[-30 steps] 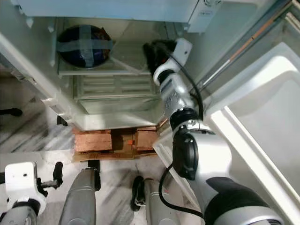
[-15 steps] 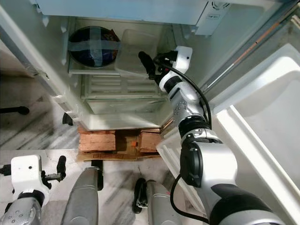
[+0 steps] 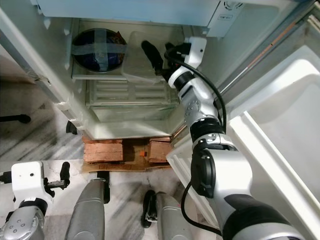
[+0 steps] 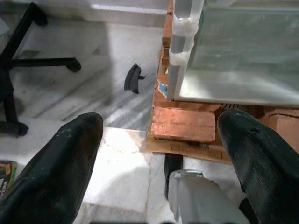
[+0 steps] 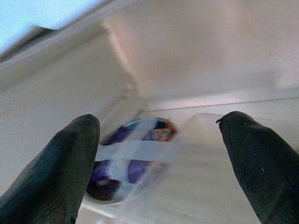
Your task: Restocking fridge
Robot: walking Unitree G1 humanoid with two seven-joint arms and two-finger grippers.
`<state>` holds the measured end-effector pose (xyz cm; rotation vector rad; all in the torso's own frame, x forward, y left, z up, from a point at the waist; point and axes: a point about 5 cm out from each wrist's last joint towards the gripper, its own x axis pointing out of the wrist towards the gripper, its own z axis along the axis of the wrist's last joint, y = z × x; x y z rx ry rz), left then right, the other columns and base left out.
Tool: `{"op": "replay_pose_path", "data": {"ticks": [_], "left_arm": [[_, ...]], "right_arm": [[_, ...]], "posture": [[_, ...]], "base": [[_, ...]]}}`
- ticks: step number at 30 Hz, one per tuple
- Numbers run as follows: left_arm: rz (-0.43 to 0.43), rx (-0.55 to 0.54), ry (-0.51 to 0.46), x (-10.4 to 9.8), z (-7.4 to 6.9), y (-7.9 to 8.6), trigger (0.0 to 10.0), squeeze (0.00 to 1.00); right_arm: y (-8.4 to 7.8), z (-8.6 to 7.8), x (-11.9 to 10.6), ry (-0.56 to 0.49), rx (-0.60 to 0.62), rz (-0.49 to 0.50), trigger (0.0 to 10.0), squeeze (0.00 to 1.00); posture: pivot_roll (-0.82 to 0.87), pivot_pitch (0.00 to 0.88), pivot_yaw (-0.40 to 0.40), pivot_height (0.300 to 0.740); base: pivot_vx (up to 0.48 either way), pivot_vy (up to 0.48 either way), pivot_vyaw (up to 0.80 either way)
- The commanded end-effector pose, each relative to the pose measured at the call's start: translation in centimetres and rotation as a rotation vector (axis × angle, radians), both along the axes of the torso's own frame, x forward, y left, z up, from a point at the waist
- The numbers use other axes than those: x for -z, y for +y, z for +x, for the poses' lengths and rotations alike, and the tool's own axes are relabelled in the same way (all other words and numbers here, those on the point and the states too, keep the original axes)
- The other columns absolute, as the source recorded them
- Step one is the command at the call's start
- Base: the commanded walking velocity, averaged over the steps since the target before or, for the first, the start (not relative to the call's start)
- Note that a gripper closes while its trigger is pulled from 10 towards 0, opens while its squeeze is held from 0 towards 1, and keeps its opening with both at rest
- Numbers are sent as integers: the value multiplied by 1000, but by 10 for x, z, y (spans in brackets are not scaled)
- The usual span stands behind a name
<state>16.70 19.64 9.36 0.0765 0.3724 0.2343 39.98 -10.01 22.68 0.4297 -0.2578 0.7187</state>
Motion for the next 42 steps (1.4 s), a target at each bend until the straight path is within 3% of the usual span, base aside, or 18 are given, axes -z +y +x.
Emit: {"op": "replay_pose_path", "data": {"ticks": [1,7,12,17,21,23,34,36,42], "left_arm": [[-3,-6,29,7,-3,2,10000,0],[-5,23,4,9,14,1,10000,0],[-14,51,-13,11,25,-3,10000,0],[-11,97,-24,12,35,-11,10000,0],[-3,116,-34,10,38,-11,10000,0],[1,123,-30,10,38,-10,10000,0],[-20,146,-4,14,30,-21,10000,0],[-29,143,0,14,27,-22,10000,0],[-57,113,36,17,8,-24,10000,0]], "right_arm": [[-14,-4,3,-17,-36,-21,10000,1000],[-25,-25,26,1,-222,-168,10000,1000],[-31,-38,36,14,-291,-205,10000,1000],[-27,-45,48,40,-351,-250,10000,1000],[-16,-50,69,66,-378,-366,10000,1000],[-10,-50,78,85,-362,-438,10000,1000],[7,-53,107,128,-348,-631,10000,945],[9,-52,109,122,-333,-668,10000,839],[26,-46,117,148,-277,-795,10000,741]], "posture": [[347,251,-157,740],[287,199,-146,740],[262,177,-134,740],[264,151,-111,740],[270,143,-105,740],[271,149,-102,740],[261,206,-119,740],[262,217,-122,740],[270,274,-146,740]], "base": [[0,0,0],[0,0,0],[0,0,0],[0,0,0],[0,0,0],[0,0,0],[0,0,0],[0,0,0],[0,0,0]]}}
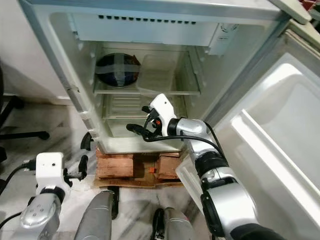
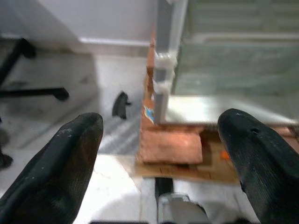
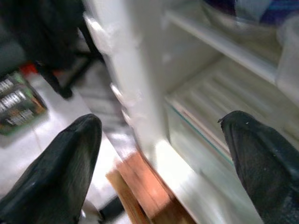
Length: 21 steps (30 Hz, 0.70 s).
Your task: Restocking fridge
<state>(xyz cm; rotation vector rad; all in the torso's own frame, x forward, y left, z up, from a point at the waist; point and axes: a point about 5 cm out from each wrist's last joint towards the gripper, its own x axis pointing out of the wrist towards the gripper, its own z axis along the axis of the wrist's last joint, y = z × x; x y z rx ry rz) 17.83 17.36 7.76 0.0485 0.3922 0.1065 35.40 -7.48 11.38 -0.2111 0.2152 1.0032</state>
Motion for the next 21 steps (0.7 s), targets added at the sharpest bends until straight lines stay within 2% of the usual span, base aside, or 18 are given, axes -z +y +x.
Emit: {"op": "replay_pose_path", "data": {"ticks": [1,2,3,4,5,7,10,13,14,16,18,19,21], "left_arm": [[-5,-7,20,1,-5,-2,10000,0],[-9,-11,25,1,-7,-3,10000,0],[-10,-12,25,1,-8,-3,10000,0],[-12,-14,29,0,-11,-4,10000,0],[-12,-14,29,0,-11,-4,10000,0],[-12,-18,36,0,-14,-4,10000,0],[-14,-23,46,0,-19,-5,10000,0],[-23,-41,68,0,-27,-5,10000,0],[-23,-41,68,0,-27,-5,10000,0],[-27,-45,74,0,-29,-7,10000,0],[-29,-44,77,0,-31,-8,10000,0],[-31,-45,80,0,-31,-8,10000,0],[-30,-46,84,0,-32,-7,10000,0]], "right_arm": [[2,1,5,4,22,-57,10000,741],[5,3,7,13,55,-98,10000,671],[6,4,8,13,66,-109,10000,671],[8,6,8,15,88,-124,10000,561],[8,6,8,15,88,-124,10000,561],[15,9,2,-6,95,-126,10000,439],[19,14,-5,-39,116,-124,10000,408],[23,25,-21,-114,219,-134,10000,388],[23,25,-21,-114,219,-134,10000,388],[23,32,-34,-151,285,-100,10000,365],[23,35,-42,-131,314,-37,10000,341],[23,36,-45,-141,330,-37,10000,306],[22,39,-49,-165,350,-41,10000,306]], "posture": [[271,277,-148,740],[272,287,-152,740],[273,290,-153,740],[275,302,-157,740],[275,302,-157,740],[277,320,-166,740],[275,331,-171,740],[277,354,-185,740],[277,354,-185,740],[279,360,-187,740],[283,362,-190,740],[284,363,-191,740],[284,363,-191,740]], "base": [[0,0,0],[0,0,0],[0,0,0],[0,0,0],[0,0,0],[0,0,0],[0,0,0],[0,0,0],[0,0,0],[0,0,0],[0,0,0],[0,0,0],[0,0,0]]}}
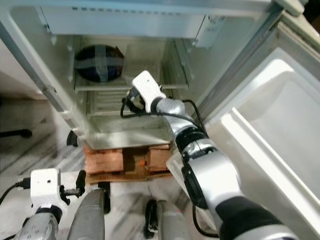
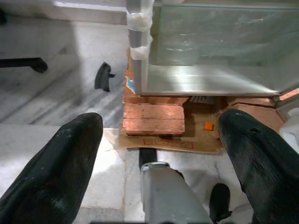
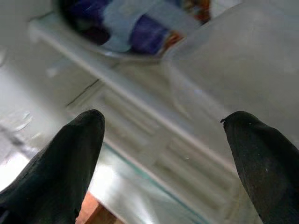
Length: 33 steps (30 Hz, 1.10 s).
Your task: Restocking fridge
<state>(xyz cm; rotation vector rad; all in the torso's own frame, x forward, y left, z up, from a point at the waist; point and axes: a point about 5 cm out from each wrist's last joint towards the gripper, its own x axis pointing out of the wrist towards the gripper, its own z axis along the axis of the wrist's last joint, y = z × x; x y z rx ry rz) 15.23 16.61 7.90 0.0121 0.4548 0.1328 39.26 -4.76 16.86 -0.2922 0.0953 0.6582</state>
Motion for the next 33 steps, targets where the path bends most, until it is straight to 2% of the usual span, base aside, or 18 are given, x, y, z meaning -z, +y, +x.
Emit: {"op": "replay_pose_path", "data": {"ticks": [1,7,9,10,11,13,16,17,18,21,22,24,27,33], "left_arm": [[5,-12,24,2,-5,1,10000,0],[17,-10,20,3,0,3,10000,0],[25,-6,11,3,5,5,10000,0],[25,-6,11,3,5,5,10000,0],[30,0,-3,3,10,7,10000,0],[31,2,-6,3,12,7,10000,0],[35,19,-34,1,23,7,10000,0],[39,26,-43,1,28,8,10000,0],[43,38,-73,-1,40,9,10000,0],[39,59,-109,-4,52,9,10000,0],[39,59,-109,-4,52,9,10000,0],[50,97,-133,-5,63,7,10000,0],[101,118,-128,0,73,8,10000,0],[128,166,-169,-3,92,7,10000,0]], "right_arm": [[-5,1,2,18,31,40,10000,306],[-7,-2,0,12,-50,111,10000,302],[-18,-6,9,15,-87,103,10000,302],[-18,-6,9,15,-87,103,10000,302],[-29,-8,14,11,-82,111,10000,302],[-31,-8,15,10,-79,114,10000,302],[-46,-13,16,-44,-82,145,10000,275],[-50,-13,14,-65,-78,162,10000,251],[-54,-15,9,-113,-71,196,10000,0],[-57,-18,3,-149,-59,246,10000,0],[-57,-18,3,-149,-59,246,10000,0],[-59,-22,6,-150,-27,290,10000,0],[-59,-24,14,-126,30,324,10000,0],[-56,-36,41,-40,151,388,10000,0]], "posture": [[279,364,-191,740],[275,344,-188,740],[262,317,-180,740],[262,317,-180,740],[253,301,-173,740],[253,301,-173,740],[233,259,-158,740],[221,237,-146,740],[207,212,-133,740],[196,173,-120,740],[196,173,-120,740],[187,126,-96,740],[180,84,-76,740],[186,2,-47,740]], "base": [[0,0,0],[0,0,0],[0,0,0],[0,0,0],[0,0,0],[0,0,0],[0,0,0],[0,0,0],[0,0,0],[0,0,0],[0,0,0],[0,0,0],[0,0,0],[0,0,0]]}}
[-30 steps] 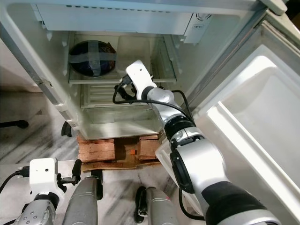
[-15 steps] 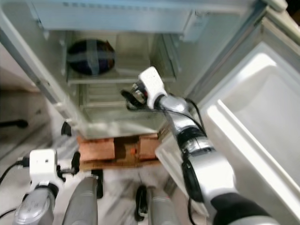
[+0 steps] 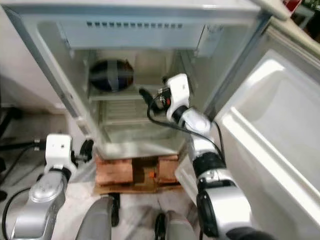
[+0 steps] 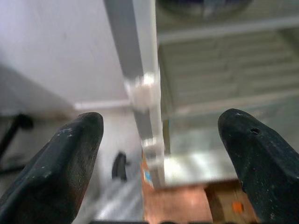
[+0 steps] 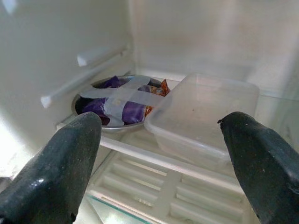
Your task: Restocking fridge
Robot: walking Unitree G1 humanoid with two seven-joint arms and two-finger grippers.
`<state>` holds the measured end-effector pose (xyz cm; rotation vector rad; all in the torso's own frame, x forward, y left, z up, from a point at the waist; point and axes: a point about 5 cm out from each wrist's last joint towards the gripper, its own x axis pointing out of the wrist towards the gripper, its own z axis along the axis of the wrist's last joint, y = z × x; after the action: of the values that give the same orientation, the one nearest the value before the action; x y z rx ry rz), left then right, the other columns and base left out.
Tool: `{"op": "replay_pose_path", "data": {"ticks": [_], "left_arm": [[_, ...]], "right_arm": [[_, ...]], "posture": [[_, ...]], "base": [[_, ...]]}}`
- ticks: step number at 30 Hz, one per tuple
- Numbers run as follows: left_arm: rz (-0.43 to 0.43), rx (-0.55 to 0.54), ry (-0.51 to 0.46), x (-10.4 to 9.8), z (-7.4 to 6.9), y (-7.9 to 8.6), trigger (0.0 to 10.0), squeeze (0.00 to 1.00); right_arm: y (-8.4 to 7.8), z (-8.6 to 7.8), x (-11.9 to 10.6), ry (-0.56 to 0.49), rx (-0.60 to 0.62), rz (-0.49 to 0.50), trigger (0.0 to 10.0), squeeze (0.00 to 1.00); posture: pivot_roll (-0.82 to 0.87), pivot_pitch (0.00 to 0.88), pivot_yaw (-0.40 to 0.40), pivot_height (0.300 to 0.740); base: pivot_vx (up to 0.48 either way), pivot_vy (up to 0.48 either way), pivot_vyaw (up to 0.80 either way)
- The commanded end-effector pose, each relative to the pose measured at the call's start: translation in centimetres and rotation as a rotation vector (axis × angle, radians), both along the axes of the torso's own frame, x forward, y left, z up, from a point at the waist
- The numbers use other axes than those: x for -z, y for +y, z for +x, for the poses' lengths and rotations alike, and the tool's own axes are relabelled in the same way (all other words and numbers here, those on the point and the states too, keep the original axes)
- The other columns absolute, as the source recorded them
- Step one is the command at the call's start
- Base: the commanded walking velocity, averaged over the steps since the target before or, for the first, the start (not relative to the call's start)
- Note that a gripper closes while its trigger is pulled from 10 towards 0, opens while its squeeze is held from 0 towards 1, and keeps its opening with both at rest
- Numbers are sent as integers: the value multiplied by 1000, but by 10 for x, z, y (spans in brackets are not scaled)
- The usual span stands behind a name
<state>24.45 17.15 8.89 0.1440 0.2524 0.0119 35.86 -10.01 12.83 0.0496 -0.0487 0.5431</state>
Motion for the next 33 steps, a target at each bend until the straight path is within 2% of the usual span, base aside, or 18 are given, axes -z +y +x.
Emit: {"op": "replay_pose_path", "data": {"ticks": [1,5,9,15,21,33], "left_arm": [[17,14,23,7,-1,2,10000,0],[37,4,28,11,1,5,10000,0],[35,-5,32,17,-1,5,10000,0],[29,13,61,24,-3,1,10000,0],[36,22,43,25,4,0,10000,0],[47,29,28,29,9,3,10000,0]], "right_arm": [[-3,-2,1,7,34,25,10000,0],[-4,-20,17,36,107,100,10000,0],[-16,-43,28,27,249,147,10000,0],[-27,-48,34,41,353,162,10000,0],[-32,-42,27,39,339,141,10000,0],[-28,-50,26,69,370,144,10000,0]], "posture": [[186,2,-47,740],[191,0,-51,740],[173,0,-43,740],[144,0,-36,740],[144,0,-50,740],[145,0,-46,740]], "base": [[0,0,0],[0,0,0],[0,0,0],[0,0,0],[-205,0,0],[0,0,0]]}}
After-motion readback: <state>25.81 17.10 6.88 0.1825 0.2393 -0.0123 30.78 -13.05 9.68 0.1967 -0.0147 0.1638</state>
